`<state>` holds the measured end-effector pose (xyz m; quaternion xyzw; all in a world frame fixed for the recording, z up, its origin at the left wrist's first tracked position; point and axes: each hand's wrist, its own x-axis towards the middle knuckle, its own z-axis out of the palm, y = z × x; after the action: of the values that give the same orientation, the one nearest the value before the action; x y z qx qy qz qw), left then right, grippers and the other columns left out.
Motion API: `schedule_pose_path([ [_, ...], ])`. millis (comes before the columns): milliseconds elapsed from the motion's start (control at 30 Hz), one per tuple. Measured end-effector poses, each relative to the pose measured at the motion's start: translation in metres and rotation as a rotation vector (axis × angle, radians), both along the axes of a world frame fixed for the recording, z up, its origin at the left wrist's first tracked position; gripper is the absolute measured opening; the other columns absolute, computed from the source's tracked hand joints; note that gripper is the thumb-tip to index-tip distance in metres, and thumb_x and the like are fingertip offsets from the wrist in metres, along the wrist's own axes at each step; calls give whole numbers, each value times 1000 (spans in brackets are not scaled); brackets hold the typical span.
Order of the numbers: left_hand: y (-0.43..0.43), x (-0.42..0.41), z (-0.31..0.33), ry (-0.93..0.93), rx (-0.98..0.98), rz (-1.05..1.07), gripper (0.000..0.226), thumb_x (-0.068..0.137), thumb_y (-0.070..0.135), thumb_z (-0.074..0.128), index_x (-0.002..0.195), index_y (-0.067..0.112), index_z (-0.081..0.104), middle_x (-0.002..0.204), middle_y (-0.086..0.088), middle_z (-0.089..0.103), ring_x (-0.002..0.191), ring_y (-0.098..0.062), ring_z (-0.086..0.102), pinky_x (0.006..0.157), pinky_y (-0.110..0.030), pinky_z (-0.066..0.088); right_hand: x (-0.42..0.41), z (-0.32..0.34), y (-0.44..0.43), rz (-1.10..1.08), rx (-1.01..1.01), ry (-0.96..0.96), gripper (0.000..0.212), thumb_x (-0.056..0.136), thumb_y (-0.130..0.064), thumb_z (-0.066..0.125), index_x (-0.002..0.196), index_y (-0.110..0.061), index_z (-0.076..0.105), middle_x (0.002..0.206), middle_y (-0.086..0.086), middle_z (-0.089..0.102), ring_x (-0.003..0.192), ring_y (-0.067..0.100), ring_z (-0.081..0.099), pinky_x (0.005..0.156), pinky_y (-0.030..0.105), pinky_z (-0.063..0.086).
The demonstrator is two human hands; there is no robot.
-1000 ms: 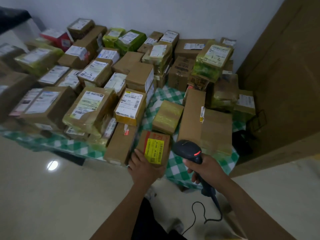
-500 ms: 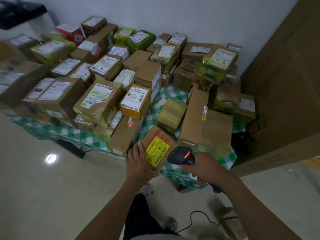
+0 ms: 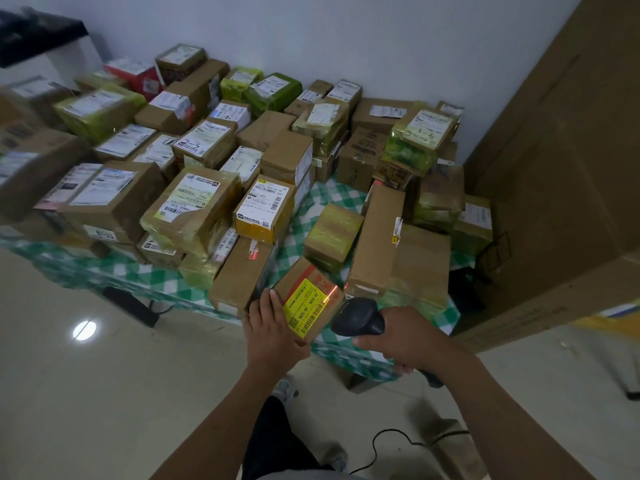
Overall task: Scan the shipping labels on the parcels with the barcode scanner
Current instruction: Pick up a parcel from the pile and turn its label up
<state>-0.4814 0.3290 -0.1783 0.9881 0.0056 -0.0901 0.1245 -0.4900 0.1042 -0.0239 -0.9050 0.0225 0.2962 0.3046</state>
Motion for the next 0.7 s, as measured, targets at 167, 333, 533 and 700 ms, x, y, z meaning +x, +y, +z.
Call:
schedule_pose_path([
  [167,-2,2,0,-4,19,9,125,37,56,66,138,-12,38,132,-30,51,111,-47,54,91,-63,46,0,2,-1,-20,28,13,32,84,-41,73,85,-12,60,71,11,63,42,16,59,46,27,51],
  [333,-10,13,-5,39,23,81,124,41,63,67,135,-14,45,136,-35,47,110,-48,54,91,-60,44,2,4,-2,-109,89,-43,32,85,-40,72,91,-10,64,75,14,68,43,15,59,45,23,49],
  [533,-35,34,12,124,20,278,126,73,77,55,152,-6,2,159,-24,8,142,-40,21,111,-50,28,11,6,0,-349,341,-124,16,87,-32,72,84,-20,61,78,13,70,40,13,56,41,23,45],
  [700,-35,47,22,37,12,289,108,64,69,74,142,1,41,142,-26,40,125,-42,43,99,-49,38,28,10,5,-491,532,-110,20,89,-29,69,82,-11,64,72,14,66,40,19,55,41,26,45],
])
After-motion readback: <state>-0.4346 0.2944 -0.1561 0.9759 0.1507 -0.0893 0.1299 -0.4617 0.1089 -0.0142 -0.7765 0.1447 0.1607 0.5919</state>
